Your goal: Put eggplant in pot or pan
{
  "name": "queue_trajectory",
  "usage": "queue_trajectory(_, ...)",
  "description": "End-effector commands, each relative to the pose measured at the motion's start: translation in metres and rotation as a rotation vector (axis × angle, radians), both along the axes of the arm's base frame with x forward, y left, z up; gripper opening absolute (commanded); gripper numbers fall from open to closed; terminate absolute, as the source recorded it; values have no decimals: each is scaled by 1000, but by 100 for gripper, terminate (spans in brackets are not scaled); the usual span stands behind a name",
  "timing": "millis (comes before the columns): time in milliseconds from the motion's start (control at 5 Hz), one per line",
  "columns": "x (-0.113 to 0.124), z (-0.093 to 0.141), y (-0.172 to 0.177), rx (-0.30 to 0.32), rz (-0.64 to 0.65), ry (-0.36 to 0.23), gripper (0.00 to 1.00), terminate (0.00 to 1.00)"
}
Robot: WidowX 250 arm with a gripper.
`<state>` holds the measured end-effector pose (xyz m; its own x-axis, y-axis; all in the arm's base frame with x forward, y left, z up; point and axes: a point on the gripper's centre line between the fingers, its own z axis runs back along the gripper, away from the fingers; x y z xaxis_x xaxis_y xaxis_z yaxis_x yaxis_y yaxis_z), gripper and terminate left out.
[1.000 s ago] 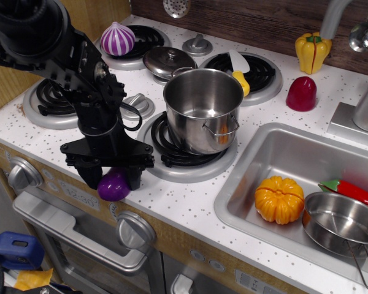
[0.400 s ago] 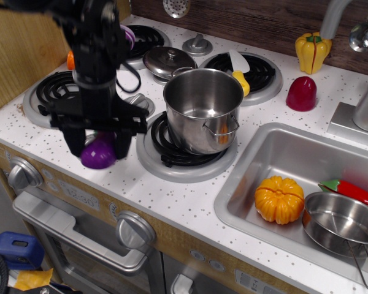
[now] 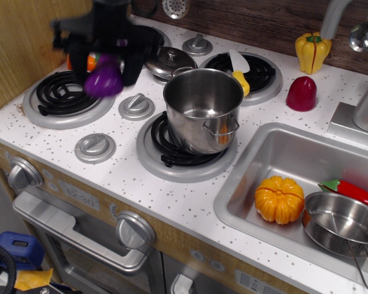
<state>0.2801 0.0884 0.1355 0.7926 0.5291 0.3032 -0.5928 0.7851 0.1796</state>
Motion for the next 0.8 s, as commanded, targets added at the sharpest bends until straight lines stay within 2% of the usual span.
queue_trajectory(0,48,26,-21,8,-10,-131,0,0)
queue_trajectory(200,62,20,-50,-40,50,-168,0,0)
queue_trajectory(400,63,3,-70,-99,113,-208,0,0)
queue_trajectory(600,63,-10,-80,-118,143,-258,100,0)
